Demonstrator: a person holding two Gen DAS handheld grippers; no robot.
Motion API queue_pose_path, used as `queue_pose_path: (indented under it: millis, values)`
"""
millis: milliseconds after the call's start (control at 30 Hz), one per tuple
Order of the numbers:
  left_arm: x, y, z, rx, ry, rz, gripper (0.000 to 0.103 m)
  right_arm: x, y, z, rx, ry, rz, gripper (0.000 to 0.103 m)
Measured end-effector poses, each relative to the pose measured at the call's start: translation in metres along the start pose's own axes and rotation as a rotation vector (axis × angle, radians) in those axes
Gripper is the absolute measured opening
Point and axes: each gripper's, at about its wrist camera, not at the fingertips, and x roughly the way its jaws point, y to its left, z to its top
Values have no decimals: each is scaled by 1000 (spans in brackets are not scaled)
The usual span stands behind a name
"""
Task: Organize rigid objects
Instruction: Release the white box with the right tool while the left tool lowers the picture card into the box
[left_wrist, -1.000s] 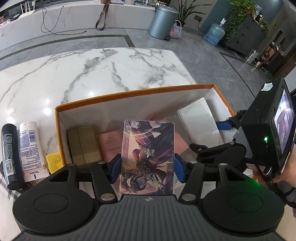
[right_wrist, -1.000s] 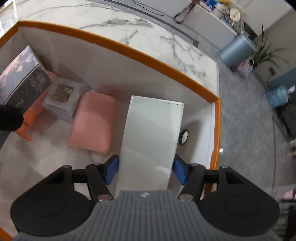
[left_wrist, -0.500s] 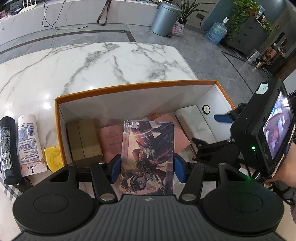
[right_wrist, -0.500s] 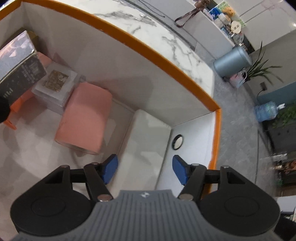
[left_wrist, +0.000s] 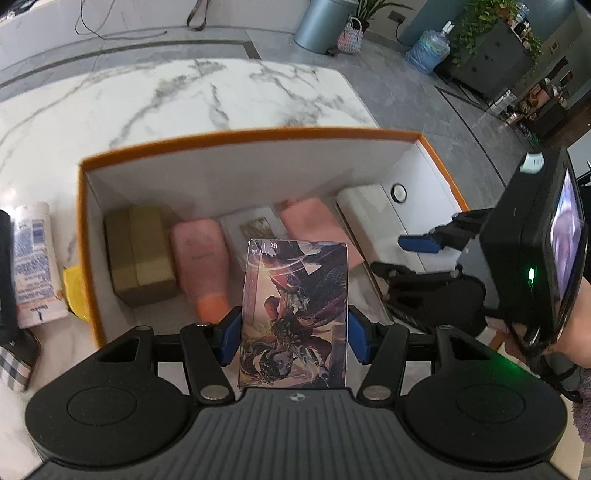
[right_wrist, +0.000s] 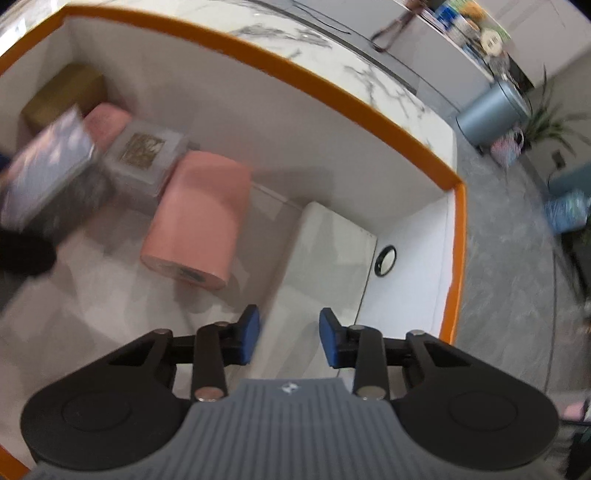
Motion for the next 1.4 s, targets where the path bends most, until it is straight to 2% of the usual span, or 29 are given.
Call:
queue_pose_path:
  millis: [67,300,433,633,1133,1333,1400]
  values:
    - [4,-4,-2,-5,20,-9,66,-2,0,-1,9,-3,8,25]
    - [33,-17,-8,-80,129,-63,66,-34,-4,-8,12,-91,-30,26]
    - [46,-19,-3,-145,150,-89,66,-41,-11,-14,7,-105,-29,26]
    - [63,-18,3,-188,175,-69,66,-38,-21,-20,47,-120,-24,27]
    - [69,-35,5,-146,189,-41,67,-42,-22,-29,53,-149,-35,30]
    - [59,-31,3,-130,164,-57,68,-47,-24,-28,67,-152,-37,36]
    - [48,-32,1,-102,135,-61,68,-51,-24,-27,72,-158,-44,42]
